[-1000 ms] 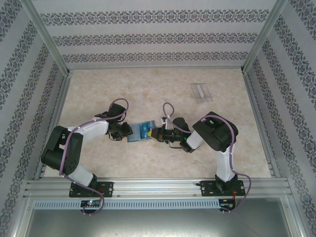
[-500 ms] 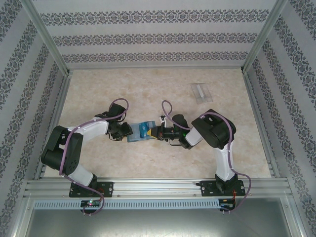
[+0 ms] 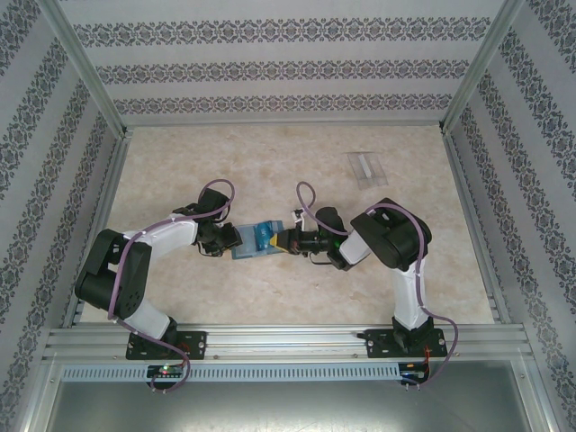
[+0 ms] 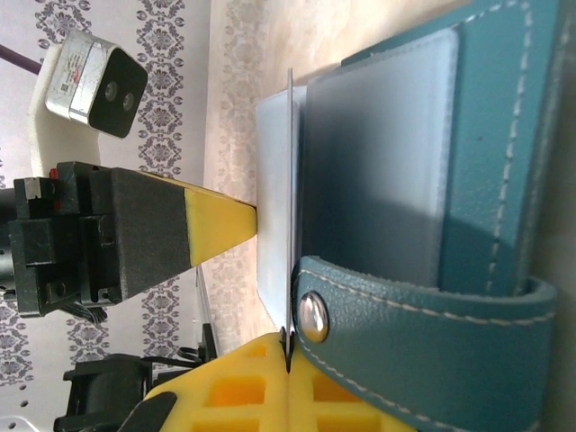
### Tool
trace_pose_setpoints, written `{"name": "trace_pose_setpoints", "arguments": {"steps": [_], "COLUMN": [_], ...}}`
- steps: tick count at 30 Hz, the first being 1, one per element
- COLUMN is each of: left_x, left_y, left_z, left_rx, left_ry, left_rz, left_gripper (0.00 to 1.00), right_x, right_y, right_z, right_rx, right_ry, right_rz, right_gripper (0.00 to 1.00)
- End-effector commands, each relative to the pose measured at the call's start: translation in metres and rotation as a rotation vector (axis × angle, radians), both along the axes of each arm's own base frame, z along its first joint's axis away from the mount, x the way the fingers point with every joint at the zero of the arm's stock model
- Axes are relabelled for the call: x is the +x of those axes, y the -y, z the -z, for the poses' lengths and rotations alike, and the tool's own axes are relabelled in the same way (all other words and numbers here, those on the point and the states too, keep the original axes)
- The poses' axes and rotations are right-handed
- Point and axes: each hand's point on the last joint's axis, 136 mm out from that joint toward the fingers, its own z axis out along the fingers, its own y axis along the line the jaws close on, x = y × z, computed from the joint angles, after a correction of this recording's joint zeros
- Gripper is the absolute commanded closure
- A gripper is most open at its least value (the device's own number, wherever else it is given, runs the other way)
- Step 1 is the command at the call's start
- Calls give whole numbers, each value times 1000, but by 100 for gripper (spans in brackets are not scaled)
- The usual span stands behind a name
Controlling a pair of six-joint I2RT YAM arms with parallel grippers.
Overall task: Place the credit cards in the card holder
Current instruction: Insert the credit card into the card slot.
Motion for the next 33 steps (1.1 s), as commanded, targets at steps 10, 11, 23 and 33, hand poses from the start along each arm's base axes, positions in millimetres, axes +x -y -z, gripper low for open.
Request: {"name": "trace_pose_setpoints", "arguments": {"steps": [10,11,23,33], "left_x": [-10,-10,-9,-9], "left_y": [-2,-1,0,-1], "left_z": [8,8,6,3], "left_rx": [19,18,15,16], "left_ry": [-54,-54,-50,-50], "left_rz": [25,24,25,27], "left_gripper": [68,69,69,68], "right_x": [-10,-11,-16,-19], "right_y": [-4,-4,-13,-7], "right_z": [18,19,27,35], "right_rx": [-28,-29,-43,-86], "right_ry": [-39,-43,-90,-129], "right_rz": [-33,-34,-59,-31], "right_gripper": [100,100,100,100]}}
